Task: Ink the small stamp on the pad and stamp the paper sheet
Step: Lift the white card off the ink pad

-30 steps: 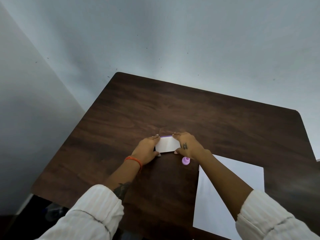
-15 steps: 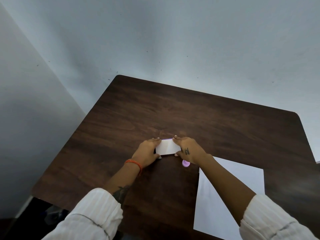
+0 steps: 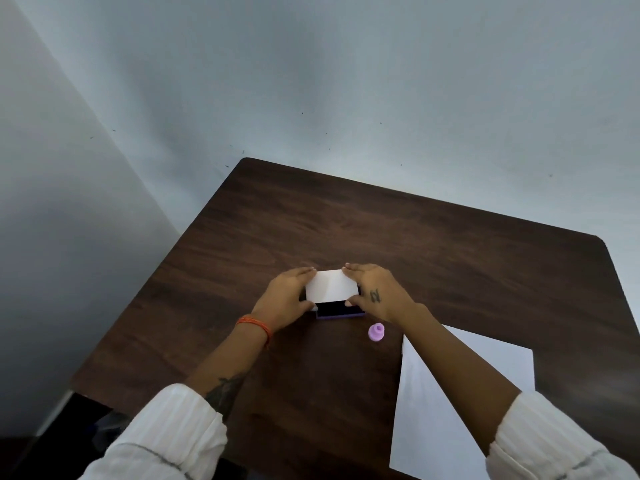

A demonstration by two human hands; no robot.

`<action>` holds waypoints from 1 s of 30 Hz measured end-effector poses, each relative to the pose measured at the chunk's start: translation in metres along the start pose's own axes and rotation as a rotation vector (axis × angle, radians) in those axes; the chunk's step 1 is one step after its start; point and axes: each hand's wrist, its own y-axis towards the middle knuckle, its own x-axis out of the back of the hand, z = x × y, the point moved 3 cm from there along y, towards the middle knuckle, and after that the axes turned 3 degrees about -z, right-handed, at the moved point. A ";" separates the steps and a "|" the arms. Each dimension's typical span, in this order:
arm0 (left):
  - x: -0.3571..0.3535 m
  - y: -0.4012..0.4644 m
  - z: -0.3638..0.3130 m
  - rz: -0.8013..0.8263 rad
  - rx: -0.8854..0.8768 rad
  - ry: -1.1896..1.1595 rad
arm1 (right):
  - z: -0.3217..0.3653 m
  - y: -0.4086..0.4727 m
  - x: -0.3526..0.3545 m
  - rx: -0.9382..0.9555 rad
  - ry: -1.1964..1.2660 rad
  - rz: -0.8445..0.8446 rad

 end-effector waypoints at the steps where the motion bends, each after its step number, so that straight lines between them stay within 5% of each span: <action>1: 0.005 -0.001 0.003 -0.014 -0.001 0.007 | 0.004 0.004 0.001 0.013 0.006 -0.007; 30: 0.003 -0.061 0.082 -0.038 0.156 0.007 | 0.065 0.029 -0.063 0.199 -0.012 0.128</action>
